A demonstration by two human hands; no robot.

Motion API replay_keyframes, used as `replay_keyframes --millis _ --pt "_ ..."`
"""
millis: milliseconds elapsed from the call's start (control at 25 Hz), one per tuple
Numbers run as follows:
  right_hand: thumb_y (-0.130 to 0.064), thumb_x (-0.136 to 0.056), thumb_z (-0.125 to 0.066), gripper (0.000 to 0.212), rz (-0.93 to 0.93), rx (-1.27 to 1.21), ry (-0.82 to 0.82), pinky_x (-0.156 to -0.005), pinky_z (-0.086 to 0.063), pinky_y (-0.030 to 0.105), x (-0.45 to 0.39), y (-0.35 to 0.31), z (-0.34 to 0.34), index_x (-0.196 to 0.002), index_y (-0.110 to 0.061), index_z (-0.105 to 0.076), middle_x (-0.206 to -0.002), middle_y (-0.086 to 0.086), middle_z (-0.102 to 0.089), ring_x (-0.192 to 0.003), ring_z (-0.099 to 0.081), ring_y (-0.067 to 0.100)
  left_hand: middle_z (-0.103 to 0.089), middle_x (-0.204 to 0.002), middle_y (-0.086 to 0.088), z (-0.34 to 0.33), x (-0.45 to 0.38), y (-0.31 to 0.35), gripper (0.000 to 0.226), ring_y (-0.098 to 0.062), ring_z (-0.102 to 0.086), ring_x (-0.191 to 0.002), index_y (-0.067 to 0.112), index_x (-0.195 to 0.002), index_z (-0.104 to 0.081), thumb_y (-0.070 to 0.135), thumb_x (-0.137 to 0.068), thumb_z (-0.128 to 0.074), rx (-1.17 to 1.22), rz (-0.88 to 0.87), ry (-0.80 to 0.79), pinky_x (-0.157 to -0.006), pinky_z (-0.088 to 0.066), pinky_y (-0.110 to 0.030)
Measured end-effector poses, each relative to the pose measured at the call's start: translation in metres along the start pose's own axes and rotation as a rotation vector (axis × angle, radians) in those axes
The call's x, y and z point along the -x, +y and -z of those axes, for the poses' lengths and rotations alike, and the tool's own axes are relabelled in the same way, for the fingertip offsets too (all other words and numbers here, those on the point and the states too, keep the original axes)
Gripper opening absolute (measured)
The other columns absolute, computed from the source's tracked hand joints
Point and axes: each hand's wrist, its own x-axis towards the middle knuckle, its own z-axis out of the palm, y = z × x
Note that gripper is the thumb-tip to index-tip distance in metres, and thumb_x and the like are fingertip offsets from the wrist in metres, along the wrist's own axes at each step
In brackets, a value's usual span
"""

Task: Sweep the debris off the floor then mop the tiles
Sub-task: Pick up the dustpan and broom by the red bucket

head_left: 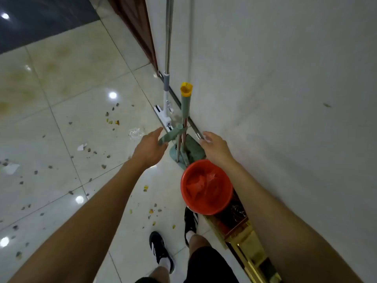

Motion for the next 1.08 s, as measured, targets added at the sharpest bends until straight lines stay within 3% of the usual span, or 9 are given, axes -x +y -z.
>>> replay_keyframes --millis 280,400,520,600,680,760,840,1000,1080 --pt "-0.027 -0.102 -0.046 0.042 0.059 0.04 -0.024 -0.096 -0.034 0.018 -0.043 -0.016 -0.006 -0.143 -0.021 -0.051 -0.142 0.004 -0.055 -0.127 -0.053 0.019 -0.049 -0.15 -0.008 -0.026 -0.047 -0.006 0.055 -0.033 -0.05 -0.131 0.022 -0.153 -0.035 0.036 -0.102 -0.052 0.035 0.097 -0.097 -0.106 -0.046 -0.049" --pt "-0.026 -0.105 -0.042 0.038 0.09 -0.032 -0.037 -0.084 -0.036 0.009 -0.046 -0.032 -0.008 -0.14 -0.025 -0.054 -0.134 0.0 -0.06 -0.108 -0.054 0.007 -0.066 -0.127 -0.006 -0.035 -0.054 -0.001 0.043 -0.026 -0.063 -0.105 0.028 -0.145 -0.046 0.031 -0.102 -0.05 0.078 0.054 -0.1 -0.089 -0.053 -0.04" --pt "-0.028 -0.104 -0.043 0.033 0.096 -0.068 -0.035 -0.067 -0.031 0.002 -0.049 -0.042 -0.013 -0.131 -0.028 -0.062 -0.118 -0.006 -0.064 -0.094 -0.052 0.003 -0.068 -0.103 0.0 -0.043 -0.056 0.001 0.033 -0.018 -0.061 -0.083 0.029 -0.133 -0.057 0.026 -0.1 -0.053 0.133 0.034 -0.07 -0.076 -0.053 -0.034" --pt "-0.029 -0.103 -0.046 0.029 0.098 -0.09 -0.016 -0.069 -0.039 0.011 -0.044 -0.042 -0.016 -0.119 -0.029 -0.069 -0.106 -0.007 -0.068 -0.09 -0.058 0.008 -0.065 -0.094 0.003 -0.046 -0.054 0.002 0.024 -0.018 -0.061 -0.077 0.027 -0.122 -0.06 0.029 -0.098 -0.057 0.124 0.074 -0.058 -0.074 -0.057 -0.038" --pt "-0.031 -0.098 -0.054 0.022 0.063 -0.161 -0.015 -0.075 -0.05 0.031 -0.038 -0.039 -0.021 -0.099 -0.031 -0.076 -0.093 -0.002 -0.072 -0.089 -0.064 0.019 -0.063 -0.088 0.001 -0.048 -0.053 0.002 0.018 -0.017 -0.06 -0.074 0.024 -0.108 -0.057 0.034 -0.095 -0.062 0.099 0.134 -0.086 -0.068 -0.057 -0.038" --pt "-0.035 -0.091 -0.06 0.02 -0.019 -0.3 -0.039 -0.086 -0.053 0.05 -0.03 -0.039 -0.026 -0.079 -0.033 -0.076 -0.089 0.008 -0.071 -0.094 -0.066 0.032 -0.062 -0.087 -0.001 -0.05 -0.051 0.003 0.025 -0.017 -0.06 -0.074 0.021 -0.103 -0.052 0.035 -0.091 -0.069 0.11 0.191 -0.145 -0.061 -0.053 -0.034" --pt "-0.043 -0.087 -0.059 0.026 -0.056 -0.293 -0.046 -0.089 -0.052 0.06 -0.024 -0.039 -0.03 -0.077 -0.024 -0.074 -0.091 0.014 -0.07 -0.096 -0.065 0.038 -0.065 -0.089 -0.003 -0.054 -0.047 0.002 0.035 -0.021 -0.066 -0.073 0.021 -0.104 -0.046 0.037 -0.087 -0.072 0.171 0.235 -0.183 -0.058 -0.057 -0.038" --pt "-0.041 -0.098 -0.051 0.037 -0.018 -0.162 -0.092 -0.084 -0.057 0.051 -0.009 -0.038 -0.038 -0.086 -0.015 -0.074 -0.09 0.009 -0.073 -0.09 -0.069 0.024 -0.068 -0.082 -0.006 -0.063 -0.033 0.002 0.024 -0.019 -0.065 -0.057 0.018 -0.109 -0.051 0.032 -0.093 -0.064 0.18 0.263 -0.195 -0.043 -0.047 -0.026" --pt "-0.037 -0.1 -0.051 0.033 -0.014 -0.148 -0.112 -0.082 -0.058 0.043 -0.003 -0.038 -0.042 -0.084 -0.02 -0.074 -0.087 0.002 -0.074 -0.085 -0.07 0.009 -0.069 -0.081 -0.008 -0.068 -0.025 -0.002 0.015 -0.023 -0.068 -0.064 0.014 -0.1 -0.061 0.028 -0.097 -0.058 0.144 0.264 -0.175 -0.051 -0.053 -0.031"
